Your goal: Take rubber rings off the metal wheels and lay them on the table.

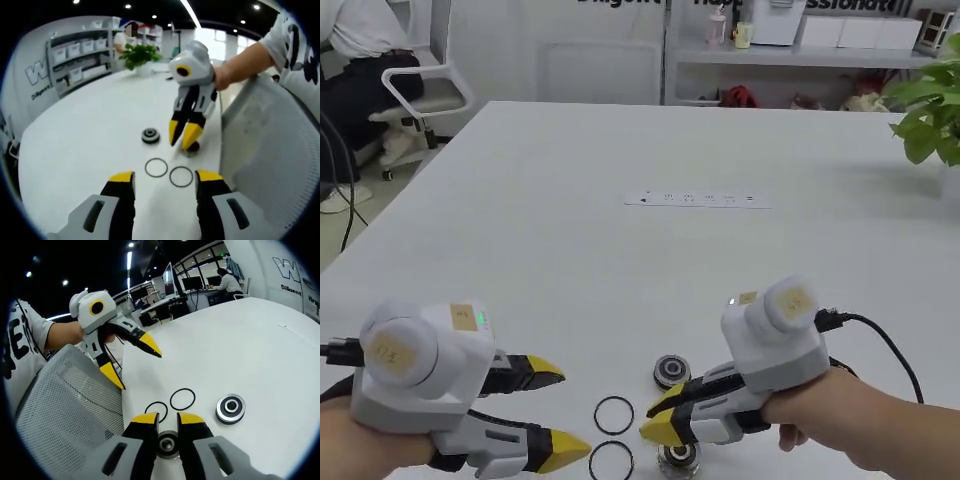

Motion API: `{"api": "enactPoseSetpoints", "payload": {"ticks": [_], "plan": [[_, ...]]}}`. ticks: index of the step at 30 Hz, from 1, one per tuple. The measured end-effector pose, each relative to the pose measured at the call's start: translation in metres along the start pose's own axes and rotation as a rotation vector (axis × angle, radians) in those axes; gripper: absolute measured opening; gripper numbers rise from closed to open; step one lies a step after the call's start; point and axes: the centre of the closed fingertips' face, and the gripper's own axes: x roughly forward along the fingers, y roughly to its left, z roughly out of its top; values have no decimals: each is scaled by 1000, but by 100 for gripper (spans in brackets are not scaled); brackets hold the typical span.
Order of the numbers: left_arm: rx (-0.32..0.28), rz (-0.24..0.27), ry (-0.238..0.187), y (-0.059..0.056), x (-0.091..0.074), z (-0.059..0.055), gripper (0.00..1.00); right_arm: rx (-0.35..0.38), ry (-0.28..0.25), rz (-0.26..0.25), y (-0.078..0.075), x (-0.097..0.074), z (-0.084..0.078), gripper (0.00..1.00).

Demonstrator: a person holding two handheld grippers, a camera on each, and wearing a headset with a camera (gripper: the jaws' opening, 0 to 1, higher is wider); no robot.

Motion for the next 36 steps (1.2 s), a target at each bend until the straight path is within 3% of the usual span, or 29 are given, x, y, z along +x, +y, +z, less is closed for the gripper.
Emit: {"api": "enactPoseSetpoints", "payload": {"ticks": [24,36], "plan": [[18,7,-25,14,10,24,48,17,-82,-93,-30,-32,12,16],[18,11,-26,23,21,30,47,-9,-81,-147,-48,-39,8,17]]}}
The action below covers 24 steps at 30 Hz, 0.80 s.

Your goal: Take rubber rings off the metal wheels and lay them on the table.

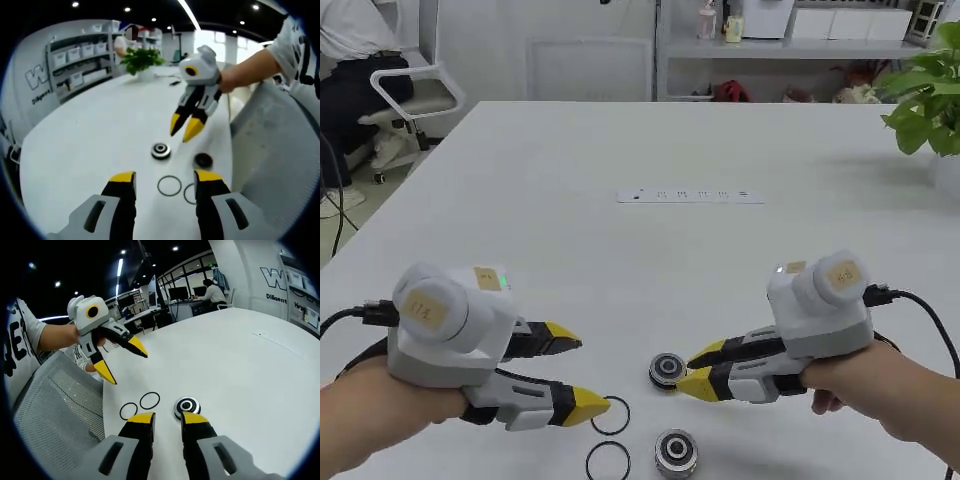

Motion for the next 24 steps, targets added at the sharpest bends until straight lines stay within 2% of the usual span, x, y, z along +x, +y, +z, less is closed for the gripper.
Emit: {"api": "enactPoseSetpoints", "payload": {"ticks": [12,24], "plan": [[0,1,10,8,9,0,46,-25,10,-28,-11,3,-4,18],[2,-10,15,9,23,1,45,-48,24,-54,-21,8,-11,18]]}}
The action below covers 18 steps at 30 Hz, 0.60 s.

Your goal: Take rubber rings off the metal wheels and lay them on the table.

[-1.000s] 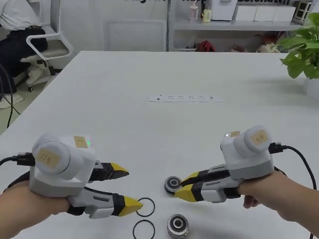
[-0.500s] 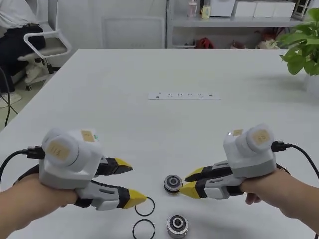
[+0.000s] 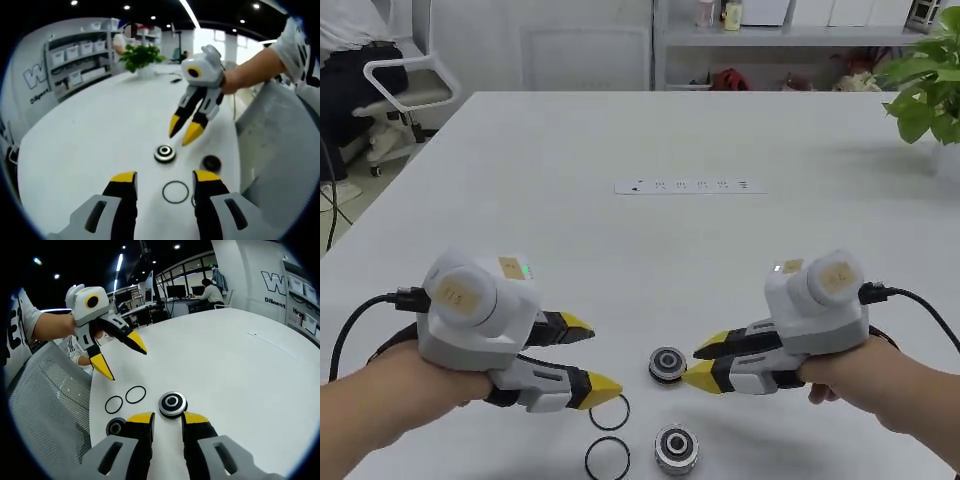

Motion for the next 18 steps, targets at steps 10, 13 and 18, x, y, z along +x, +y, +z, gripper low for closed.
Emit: {"api": "enactPoseSetpoints", "payload": {"ticks": [10,13,18], "plan": [[-7,-7,-2,2,10,2,43,-17,7,-7,-5,6,-4,18],[-9,-10,-2,3,14,2,43,-21,8,-8,-6,7,-4,19],[-13,-15,2,4,20,1,42,-20,7,-6,-7,9,-5,19]]}}
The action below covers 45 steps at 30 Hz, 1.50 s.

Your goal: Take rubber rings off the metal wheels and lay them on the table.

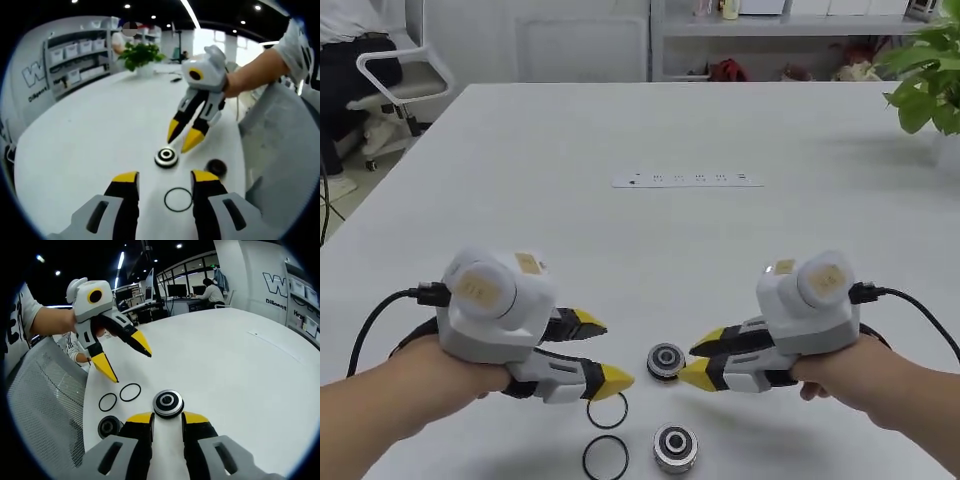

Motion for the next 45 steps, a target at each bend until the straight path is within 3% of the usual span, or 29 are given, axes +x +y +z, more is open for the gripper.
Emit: {"api": "enactPoseSetpoints", "payload": {"ticks": [24,45], "plan": [[-8,-49,10,-4,27,-2,36,16,-9,19,3,6,-7,19],[-21,-70,-2,-2,43,6,29,33,-24,22,-2,10,-7,19]]}}
